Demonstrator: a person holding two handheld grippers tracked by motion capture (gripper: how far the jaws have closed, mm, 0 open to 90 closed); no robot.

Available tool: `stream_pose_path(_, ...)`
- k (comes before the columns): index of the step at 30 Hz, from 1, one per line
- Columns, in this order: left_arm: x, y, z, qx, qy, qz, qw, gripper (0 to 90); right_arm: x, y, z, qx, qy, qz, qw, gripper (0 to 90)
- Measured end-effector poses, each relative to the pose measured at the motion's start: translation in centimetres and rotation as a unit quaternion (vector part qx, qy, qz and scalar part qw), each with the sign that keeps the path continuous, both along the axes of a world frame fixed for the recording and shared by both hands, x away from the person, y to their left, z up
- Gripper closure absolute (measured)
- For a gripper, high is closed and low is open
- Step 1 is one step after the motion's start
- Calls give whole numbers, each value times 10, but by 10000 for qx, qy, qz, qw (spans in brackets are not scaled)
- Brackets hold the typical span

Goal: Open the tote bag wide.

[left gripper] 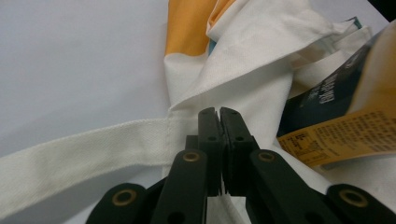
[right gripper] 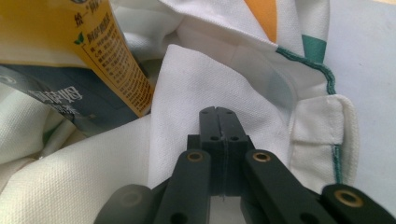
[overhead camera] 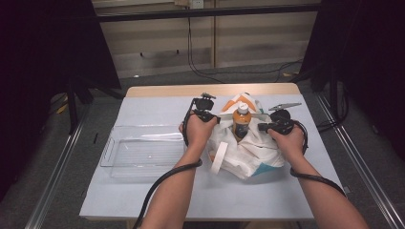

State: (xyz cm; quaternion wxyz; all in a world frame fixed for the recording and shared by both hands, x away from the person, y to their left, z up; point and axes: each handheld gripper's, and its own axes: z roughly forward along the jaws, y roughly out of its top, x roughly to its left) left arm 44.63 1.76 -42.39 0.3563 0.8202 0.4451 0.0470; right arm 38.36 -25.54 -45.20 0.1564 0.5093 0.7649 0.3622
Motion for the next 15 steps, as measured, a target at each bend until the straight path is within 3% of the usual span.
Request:
stream_pose_path(4,-4,5,7,-111,-30,40,9999,871,0,0,0,41,36,-34,10000,900)
stream_pose_path(7,-8,9,10,-204,19,-94,9997,879,0,1,1,8,42,-46,10000,900)
stream_pose_path(11,-16,8,7,-350,69,-180,9992,894,1,1,1,35,75,-69,9999,900)
stream_pose_path(15,-19,5,1,-311,187,-225,9991,898,0,1,1,-6,55,-68,10000,900)
